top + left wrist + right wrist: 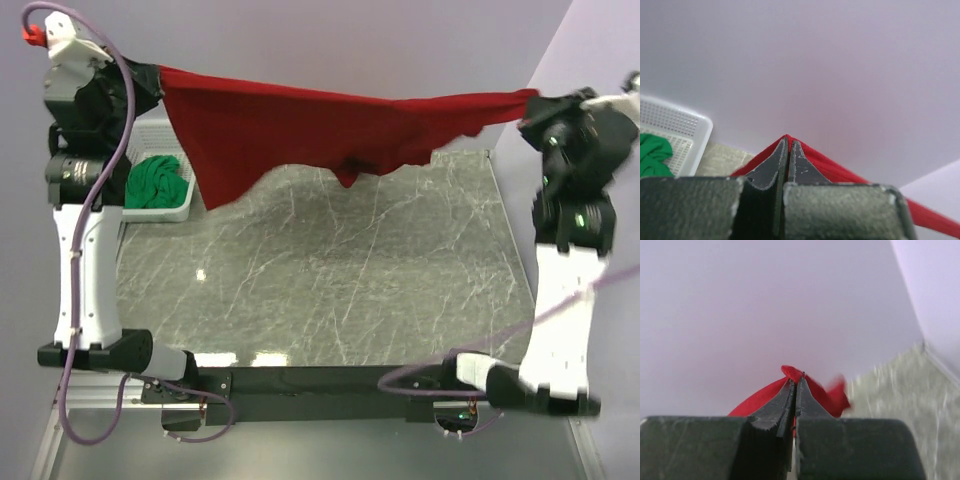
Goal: Fold and stack the t-shirts
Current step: Flatten the tshirt out
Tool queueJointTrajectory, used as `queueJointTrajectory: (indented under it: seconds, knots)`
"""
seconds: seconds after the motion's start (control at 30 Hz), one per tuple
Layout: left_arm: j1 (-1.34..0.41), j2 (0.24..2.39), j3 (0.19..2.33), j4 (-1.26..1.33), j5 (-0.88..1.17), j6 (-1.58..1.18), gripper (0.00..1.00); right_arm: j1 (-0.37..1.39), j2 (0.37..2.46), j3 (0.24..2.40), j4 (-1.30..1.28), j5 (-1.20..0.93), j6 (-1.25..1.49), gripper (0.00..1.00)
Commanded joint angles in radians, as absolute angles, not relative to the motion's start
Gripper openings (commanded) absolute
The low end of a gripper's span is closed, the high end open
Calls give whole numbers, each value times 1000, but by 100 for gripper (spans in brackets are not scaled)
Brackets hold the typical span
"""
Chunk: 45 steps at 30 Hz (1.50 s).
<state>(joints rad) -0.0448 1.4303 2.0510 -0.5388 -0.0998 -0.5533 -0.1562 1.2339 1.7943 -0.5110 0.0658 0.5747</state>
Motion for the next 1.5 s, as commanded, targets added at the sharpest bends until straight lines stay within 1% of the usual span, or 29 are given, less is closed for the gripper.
queueJointTrajectory:
  seconds: [0.0,0.13,0.27,0.37,0.43,0.53,0.6,0.77,0.87,0.9,1.0,1.03,1.1,1.2,1.3,1.47]
  knots:
    - [-32,1343,2095,-503,-39,-503,1,-179,1060,1760,-299,164,474,0]
    - [-34,1260,2082,-567,-8,-492,1,-181,910,1727,-245,257,341,0]
    - [-57,1171,2068,-627,8,-474,1,-179,827,1727,-212,313,232,0]
    - [-71,1126,2075,-672,3,-456,1,-179,804,1761,-209,327,157,0]
    - [-75,1114,2089,-686,-46,-443,1,-179,813,1776,-218,318,111,0]
    - [-77,1129,2091,-692,-67,-423,1,-179,847,1807,-238,275,84,0]
    - [-77,1146,2056,-680,-69,-423,1,-179,867,1809,-250,229,75,0]
    - [-77,1193,1924,-627,-34,-445,1,-179,966,1781,-310,144,74,0]
    - [-77,1232,1794,-540,-49,-446,1,-178,1031,1723,-298,71,97,0]
    - [-77,1262,1731,-516,-66,-446,1,-178,1049,1707,-295,55,110,0]
    - [-75,1342,1639,-444,-77,-446,1,-173,1164,1643,-284,3,130,0]
    - [-75,1362,1612,-373,-80,-446,1,-172,1190,1622,-273,3,135,0]
    - [-74,1425,1556,-319,-93,-445,1,-158,1271,1582,-262,-31,141,0]
    - [-71,1537,1528,-235,-121,-423,1,-126,1379,1546,-241,-40,132,0]
    - [-66,1661,1546,-199,-117,-410,1,-106,1490,1534,-222,-41,136,0]
    - [-55,1860,1583,-143,-84,-399,1,-104,1655,1566,-210,-28,190,0]
